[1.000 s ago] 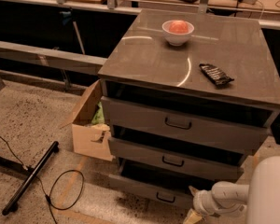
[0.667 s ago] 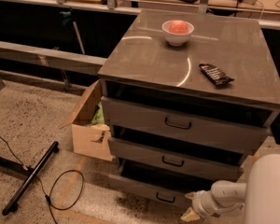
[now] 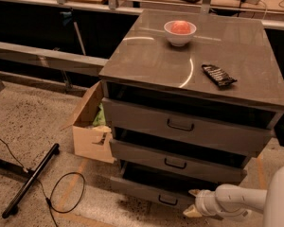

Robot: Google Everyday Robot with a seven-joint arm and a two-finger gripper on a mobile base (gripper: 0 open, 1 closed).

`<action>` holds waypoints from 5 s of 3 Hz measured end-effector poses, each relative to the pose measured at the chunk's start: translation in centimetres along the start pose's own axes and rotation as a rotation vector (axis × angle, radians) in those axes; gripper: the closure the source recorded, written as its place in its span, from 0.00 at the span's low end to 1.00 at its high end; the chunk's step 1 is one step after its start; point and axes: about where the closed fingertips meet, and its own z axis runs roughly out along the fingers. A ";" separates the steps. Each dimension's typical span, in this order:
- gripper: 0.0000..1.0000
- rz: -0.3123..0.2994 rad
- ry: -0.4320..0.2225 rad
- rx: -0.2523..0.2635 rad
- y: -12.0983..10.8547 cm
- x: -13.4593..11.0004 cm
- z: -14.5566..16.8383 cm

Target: Open bottom drawer

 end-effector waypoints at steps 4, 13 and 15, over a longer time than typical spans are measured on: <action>1.00 -0.026 0.062 0.325 -7.8 2.5 0.7; 1.00 0.058 0.202 -0.014 0.0 6.5 3.6; 1.00 0.110 0.193 -0.176 7.0 6.1 4.0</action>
Offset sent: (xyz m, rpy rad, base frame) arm 0.0542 -0.0469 0.0133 -0.1433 -0.2487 -0.1408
